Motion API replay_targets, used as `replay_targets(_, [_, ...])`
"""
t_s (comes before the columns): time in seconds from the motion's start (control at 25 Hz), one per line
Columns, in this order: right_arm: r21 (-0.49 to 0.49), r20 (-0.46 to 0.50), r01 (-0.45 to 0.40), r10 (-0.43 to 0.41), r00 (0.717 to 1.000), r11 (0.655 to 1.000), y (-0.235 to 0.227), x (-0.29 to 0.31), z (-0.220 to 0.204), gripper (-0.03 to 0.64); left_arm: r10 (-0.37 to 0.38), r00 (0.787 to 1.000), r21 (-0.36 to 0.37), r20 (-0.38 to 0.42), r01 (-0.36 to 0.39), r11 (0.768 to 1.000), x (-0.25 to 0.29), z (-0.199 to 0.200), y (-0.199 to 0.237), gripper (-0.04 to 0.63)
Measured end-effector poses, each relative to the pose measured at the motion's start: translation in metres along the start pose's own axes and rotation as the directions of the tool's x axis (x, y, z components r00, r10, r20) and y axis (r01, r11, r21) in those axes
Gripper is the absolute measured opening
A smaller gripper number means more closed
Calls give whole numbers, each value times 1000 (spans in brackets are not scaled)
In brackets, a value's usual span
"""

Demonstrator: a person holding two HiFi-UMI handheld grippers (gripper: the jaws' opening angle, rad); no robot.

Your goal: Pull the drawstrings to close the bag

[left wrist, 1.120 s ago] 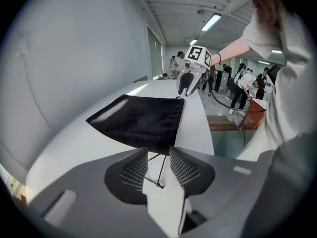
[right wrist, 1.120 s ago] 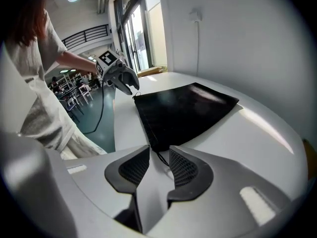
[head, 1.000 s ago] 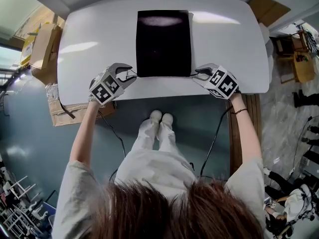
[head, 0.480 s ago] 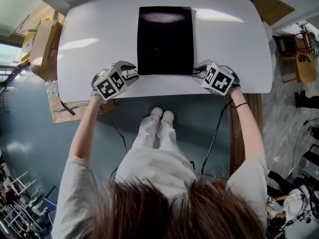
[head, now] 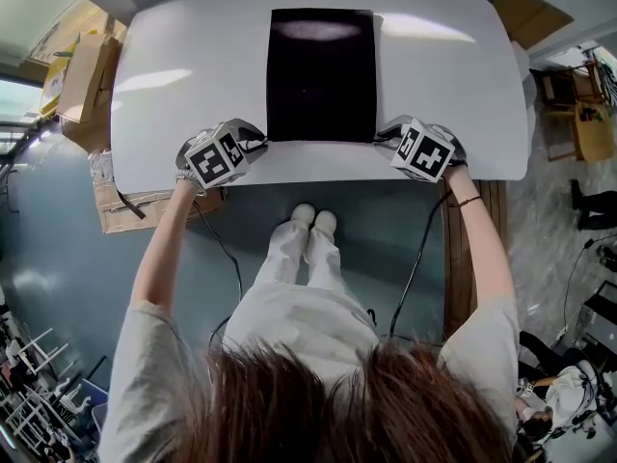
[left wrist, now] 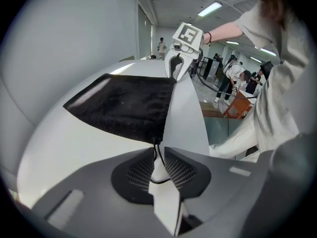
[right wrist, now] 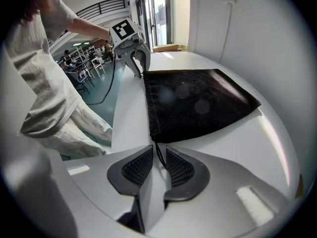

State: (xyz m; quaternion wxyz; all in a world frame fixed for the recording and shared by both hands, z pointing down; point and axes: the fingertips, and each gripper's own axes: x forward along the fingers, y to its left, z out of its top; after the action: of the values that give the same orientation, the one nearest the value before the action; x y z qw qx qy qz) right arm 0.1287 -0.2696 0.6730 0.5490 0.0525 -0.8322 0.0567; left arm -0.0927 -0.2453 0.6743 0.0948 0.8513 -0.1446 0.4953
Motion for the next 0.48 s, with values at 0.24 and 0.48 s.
replay_targets(0.24, [-16, -31, 2, -2, 1000, 1000, 0, -2, -2, 51, -42, 999, -113, -8, 41, 993, 0, 0, -2, 18])
replay_targets(0.48, [-36, -56, -5, 3, 998, 999, 1, -1, 0, 40, -62, 998, -144, -20, 58, 988, 2, -4, -1, 17])
